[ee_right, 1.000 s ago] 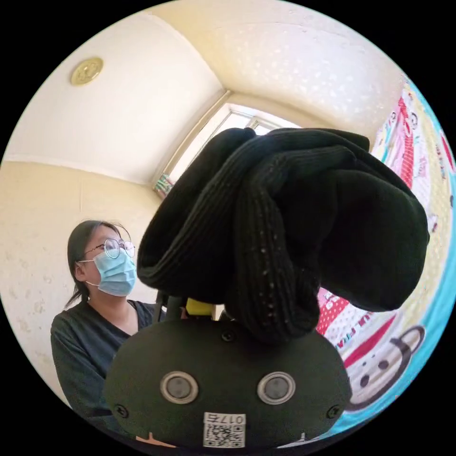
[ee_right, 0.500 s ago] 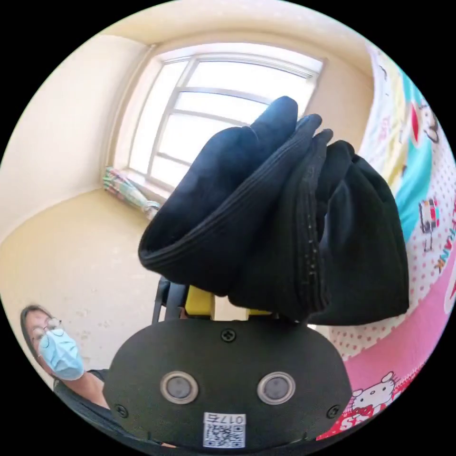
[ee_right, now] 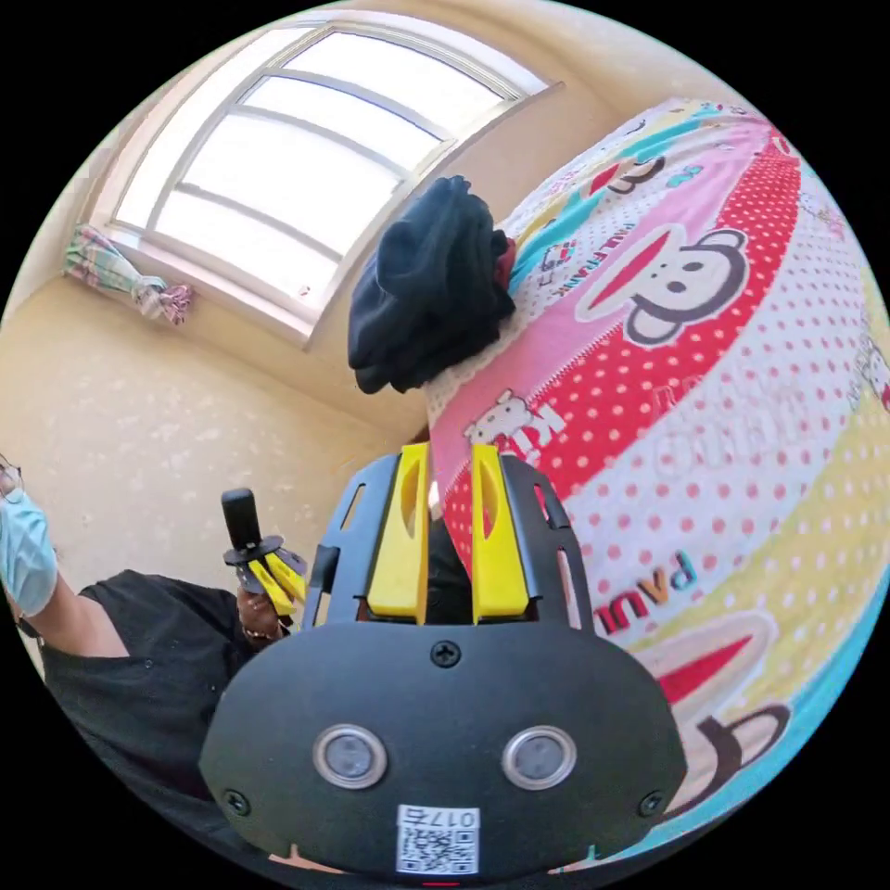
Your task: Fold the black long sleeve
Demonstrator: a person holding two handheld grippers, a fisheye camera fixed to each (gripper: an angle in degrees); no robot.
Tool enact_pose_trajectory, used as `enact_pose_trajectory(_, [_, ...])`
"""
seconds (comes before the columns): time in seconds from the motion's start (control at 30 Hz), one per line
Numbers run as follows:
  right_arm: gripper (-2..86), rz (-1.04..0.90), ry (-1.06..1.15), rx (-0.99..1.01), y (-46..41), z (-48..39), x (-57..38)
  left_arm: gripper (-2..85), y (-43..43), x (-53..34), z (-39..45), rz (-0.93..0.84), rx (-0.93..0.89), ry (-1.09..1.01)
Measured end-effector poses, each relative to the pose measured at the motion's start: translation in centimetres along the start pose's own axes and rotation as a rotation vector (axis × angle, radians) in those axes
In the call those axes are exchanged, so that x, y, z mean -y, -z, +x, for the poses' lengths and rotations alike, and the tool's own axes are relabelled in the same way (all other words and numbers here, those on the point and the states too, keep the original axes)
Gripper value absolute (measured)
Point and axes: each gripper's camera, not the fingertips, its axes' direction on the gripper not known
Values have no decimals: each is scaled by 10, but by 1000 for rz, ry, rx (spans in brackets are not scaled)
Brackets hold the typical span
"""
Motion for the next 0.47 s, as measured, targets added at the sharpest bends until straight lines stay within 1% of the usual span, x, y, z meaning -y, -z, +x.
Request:
enact_pose_trajectory(0.03, [65, -16, -23, -91, 20, 3, -35, 26, -8, 19, 2, -70, 69, -43])
enact_pose_trajectory(0.07, [64, -25, -40, -133, 30, 5, -53, 32, -12, 29, 3, -91, 113, -53])
enact_pose_trajectory(0.1, [62, -33, -93, -220, 51, 9, -89, 40, -20, 46, 4, -110, 186, -64])
enact_pose_trajectory(0.13, [62, -14, -166, -311, 76, 9, -127, 47, -31, 65, 9, -117, 215, -96])
enact_pose_trajectory(0.17, [62, 4, -195, -353, 89, 8, -147, 45, -38, 75, 13, -122, 213, -120])
enact_pose_trajectory(0.23, [66, 114, -309, -517, 142, -9, -221, 35, -77, 111, 37, -188, 188, -233])
enact_pose_trajectory(0.27, [68, 143, -340, -561, 156, -14, -237, 32, -88, 120, 44, -208, 191, -259])
enact_pose_trajectory(0.33, [79, 286, -463, -766, 208, -42, -293, 27, -130, 143, 68, -217, 228, -341])
enact_pose_trajectory(0.37, [82, 329, -493, -821, 220, -51, -306, 25, -141, 147, 71, -218, 227, -356])
enact_pose_trajectory(0.43, [104, 480, -617, -988, 261, -80, -346, 13, -191, 158, 69, -271, 144, -381])
enact_pose_trajectory(0.47, [109, 517, -653, -1019, 270, -86, -355, 11, -203, 159, 63, -297, 115, -360])
